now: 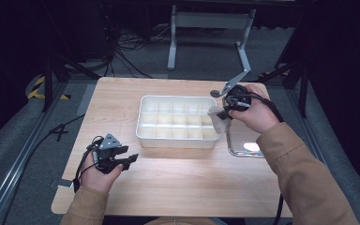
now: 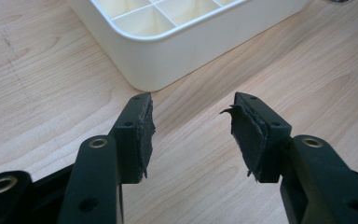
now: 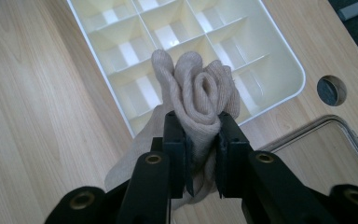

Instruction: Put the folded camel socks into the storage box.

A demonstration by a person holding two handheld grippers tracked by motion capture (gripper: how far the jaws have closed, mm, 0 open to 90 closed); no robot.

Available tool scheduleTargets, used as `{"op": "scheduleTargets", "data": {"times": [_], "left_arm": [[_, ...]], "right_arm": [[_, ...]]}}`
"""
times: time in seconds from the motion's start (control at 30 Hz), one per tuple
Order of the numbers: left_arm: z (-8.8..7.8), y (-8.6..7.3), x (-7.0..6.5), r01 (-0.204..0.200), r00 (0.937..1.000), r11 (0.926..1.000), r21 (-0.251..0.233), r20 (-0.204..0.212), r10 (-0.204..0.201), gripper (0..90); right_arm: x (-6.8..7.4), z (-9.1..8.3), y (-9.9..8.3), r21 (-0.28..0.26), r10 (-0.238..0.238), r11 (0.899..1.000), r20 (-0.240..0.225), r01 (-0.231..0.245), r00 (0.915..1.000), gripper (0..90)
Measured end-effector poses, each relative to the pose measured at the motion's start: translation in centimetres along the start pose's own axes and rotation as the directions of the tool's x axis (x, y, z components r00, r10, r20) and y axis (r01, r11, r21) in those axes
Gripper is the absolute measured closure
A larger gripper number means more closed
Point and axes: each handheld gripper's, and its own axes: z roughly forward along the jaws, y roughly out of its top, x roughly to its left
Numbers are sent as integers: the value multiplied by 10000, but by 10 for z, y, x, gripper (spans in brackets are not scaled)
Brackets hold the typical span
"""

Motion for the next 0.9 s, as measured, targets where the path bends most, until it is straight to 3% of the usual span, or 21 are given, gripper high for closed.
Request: {"op": "scheduleTargets", "data": {"times": [0.17,0.23,0.3,0.47,0.67,0.8,0.9], "left_arm": [[-1,-1,0,40,10000,10000,-21,-46,-40,492],[-1,-1,0,-111,9999,9999,37,-49,112,492],[0,0,0,-133,9999,9999,45,-7,133,492],[1,0,0,-133,9999,9999,-3,33,133,493],[1,1,0,-79,10000,10000,-29,53,79,494],[1,2,1,-147,9998,9999,30,97,147,495],[2,2,1,-176,9998,9998,-13,125,176,496]], "right_arm": [[-1,6,8,281,-531,9982,-166,536,9984,770],[-2,10,12,404,-1020,9939,-249,1029,9945,769],[-3,13,17,505,-1616,9852,-428,1637,9859,769],[-5,15,22,849,-2474,9640,-621,2520,9669,767],[-8,20,27,1012,-2745,9545,-713,2807,9590,767],[-11,24,30,1182,-2532,9576,-904,2628,9632,767],[-13,31,32,1548,-2658,9480,-946,2780,9594,767]]}}
